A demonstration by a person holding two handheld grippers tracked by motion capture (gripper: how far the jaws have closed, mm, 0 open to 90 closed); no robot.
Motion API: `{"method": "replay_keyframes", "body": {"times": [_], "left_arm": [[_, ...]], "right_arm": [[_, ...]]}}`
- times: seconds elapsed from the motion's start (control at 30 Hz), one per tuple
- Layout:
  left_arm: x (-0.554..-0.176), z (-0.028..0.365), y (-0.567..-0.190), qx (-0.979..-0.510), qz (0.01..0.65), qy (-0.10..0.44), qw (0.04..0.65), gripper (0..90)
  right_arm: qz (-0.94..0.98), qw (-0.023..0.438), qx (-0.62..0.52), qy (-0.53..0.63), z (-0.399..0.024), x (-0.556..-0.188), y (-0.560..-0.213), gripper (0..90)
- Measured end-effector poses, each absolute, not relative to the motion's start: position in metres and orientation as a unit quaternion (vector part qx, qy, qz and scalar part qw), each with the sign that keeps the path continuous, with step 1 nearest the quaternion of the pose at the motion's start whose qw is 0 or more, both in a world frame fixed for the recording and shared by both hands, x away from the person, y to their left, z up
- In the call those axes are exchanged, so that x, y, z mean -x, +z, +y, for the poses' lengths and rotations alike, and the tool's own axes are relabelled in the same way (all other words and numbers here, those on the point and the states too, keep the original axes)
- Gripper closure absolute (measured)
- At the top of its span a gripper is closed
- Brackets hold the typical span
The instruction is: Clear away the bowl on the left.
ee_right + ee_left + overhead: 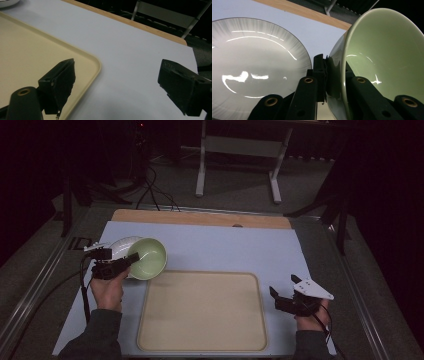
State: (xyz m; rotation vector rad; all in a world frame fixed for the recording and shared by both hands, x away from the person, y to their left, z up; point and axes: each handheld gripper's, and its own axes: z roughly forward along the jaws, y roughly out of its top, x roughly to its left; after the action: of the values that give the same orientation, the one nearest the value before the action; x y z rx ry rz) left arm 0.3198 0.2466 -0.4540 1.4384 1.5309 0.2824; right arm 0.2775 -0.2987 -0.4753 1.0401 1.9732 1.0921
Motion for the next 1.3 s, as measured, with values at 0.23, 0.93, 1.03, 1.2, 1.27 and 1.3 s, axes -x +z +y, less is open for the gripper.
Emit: {"method": "replay_keyframes", "body": {"times": [0.23,0.93,1.03,1.2,1.27,1.3], "left_arm": [[-0.318,0.238,-0.454,-0.602,0.624,0.119,0.485,82.3],[-0.316,0.208,-0.455,-0.638,0.597,0.106,0.475,82.3],[-0.317,0.203,-0.457,-0.641,0.593,0.099,0.477,82.3],[-0.316,0.195,-0.457,-0.647,0.587,0.092,0.478,82.3],[-0.316,0.193,-0.458,-0.648,0.585,0.089,0.478,82.3],[-0.316,0.192,-0.458,-0.65,0.584,0.088,0.478,82.3]], "right_arm": [[0.752,0.323,-0.396,0.416,-0.299,-0.277,-0.475,13.9],[0.752,0.324,-0.394,0.417,-0.299,-0.278,-0.475,13.9],[0.753,0.324,-0.394,0.416,-0.299,-0.278,-0.475,14.0],[0.753,0.324,-0.394,0.416,-0.299,-0.278,-0.475,13.9],[0.752,0.324,-0.394,0.417,-0.299,-0.278,-0.475,13.9],[0.752,0.324,-0.394,0.417,-0.299,-0.278,-0.475,13.9]]}}
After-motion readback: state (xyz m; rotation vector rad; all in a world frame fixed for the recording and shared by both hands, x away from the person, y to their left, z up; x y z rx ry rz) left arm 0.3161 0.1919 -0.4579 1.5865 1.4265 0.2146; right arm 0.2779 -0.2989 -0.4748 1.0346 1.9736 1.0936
